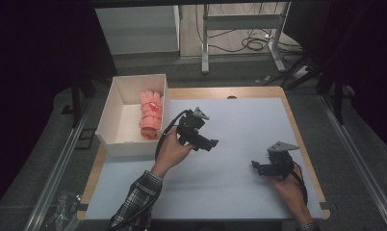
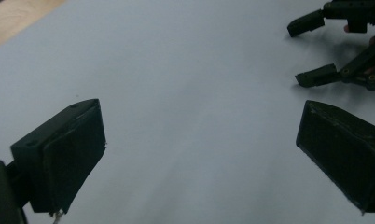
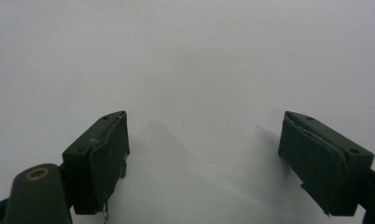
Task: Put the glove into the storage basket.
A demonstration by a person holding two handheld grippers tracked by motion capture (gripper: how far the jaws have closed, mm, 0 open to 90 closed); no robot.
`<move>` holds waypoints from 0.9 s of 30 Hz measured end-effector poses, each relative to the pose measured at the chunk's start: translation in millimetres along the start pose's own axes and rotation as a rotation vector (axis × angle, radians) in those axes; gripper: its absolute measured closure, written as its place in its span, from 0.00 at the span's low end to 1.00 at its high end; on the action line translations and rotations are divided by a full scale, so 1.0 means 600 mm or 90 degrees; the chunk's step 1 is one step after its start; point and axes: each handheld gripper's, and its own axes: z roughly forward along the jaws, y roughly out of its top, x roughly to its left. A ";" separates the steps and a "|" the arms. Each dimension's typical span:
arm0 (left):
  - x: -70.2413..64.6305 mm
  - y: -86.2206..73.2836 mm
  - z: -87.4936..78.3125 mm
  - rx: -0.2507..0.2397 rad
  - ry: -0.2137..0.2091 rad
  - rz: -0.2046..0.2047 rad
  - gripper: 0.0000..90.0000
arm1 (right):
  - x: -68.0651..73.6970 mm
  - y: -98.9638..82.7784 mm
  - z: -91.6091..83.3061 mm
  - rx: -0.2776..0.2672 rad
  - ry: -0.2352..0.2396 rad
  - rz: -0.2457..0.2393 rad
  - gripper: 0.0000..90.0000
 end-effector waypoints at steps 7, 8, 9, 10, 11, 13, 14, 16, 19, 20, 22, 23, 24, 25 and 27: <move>-0.014 -0.030 0.027 0.004 -0.008 0.000 0.02 | 0.000 0.000 0.000 -0.001 0.000 -0.002 0.18; -0.015 -0.036 0.031 0.004 -0.010 -0.001 0.02 | 0.000 0.000 0.000 -0.001 0.000 -0.002 0.18; -0.016 -0.043 0.035 0.005 -0.008 0.000 0.02 | 0.000 0.000 0.000 -0.001 0.000 -0.002 0.18; -0.016 -0.049 0.039 0.008 -0.005 -0.001 0.02 | 0.000 0.000 0.000 -0.001 0.000 -0.001 0.18; -0.016 -0.056 0.044 0.010 -0.001 -0.001 0.02 | 0.000 0.000 0.000 -0.001 0.000 -0.002 0.18; -0.016 -0.068 0.050 0.012 0.000 -0.003 0.02 | 0.000 0.000 0.000 0.000 0.000 0.000 0.18; -0.015 -0.073 0.052 0.014 0.001 -0.003 0.02 | 0.000 0.000 0.000 0.000 0.000 -0.001 0.18; -0.015 -0.084 0.056 0.015 0.003 -0.002 0.02 | 0.000 0.000 0.000 -0.001 0.000 -0.001 0.18; -0.016 -0.101 0.063 0.016 0.005 -0.005 0.02 | 0.000 0.000 0.000 0.000 0.000 -0.001 0.18; -0.016 -0.106 0.064 0.019 0.007 -0.005 0.02 | 0.000 0.000 0.000 -0.001 0.000 -0.001 0.18; -0.016 -0.122 0.070 0.020 0.009 -0.008 0.02 | 0.000 0.000 0.000 -0.001 0.000 -0.001 0.18; -0.016 -0.129 0.072 0.020 0.010 -0.012 0.02 | 0.000 0.000 0.000 -0.001 0.000 -0.001 0.18; -0.015 -0.137 0.074 0.020 0.009 -0.016 0.02 | 0.000 0.000 0.000 -0.001 0.000 -0.002 0.18; -0.015 -0.142 0.076 0.019 0.009 -0.018 0.02 | 0.000 0.000 0.000 -0.001 0.000 -0.002 0.18; -0.013 -0.154 0.079 0.023 0.018 -0.019 0.02 | 0.000 0.000 0.000 -0.001 0.000 -0.002 0.18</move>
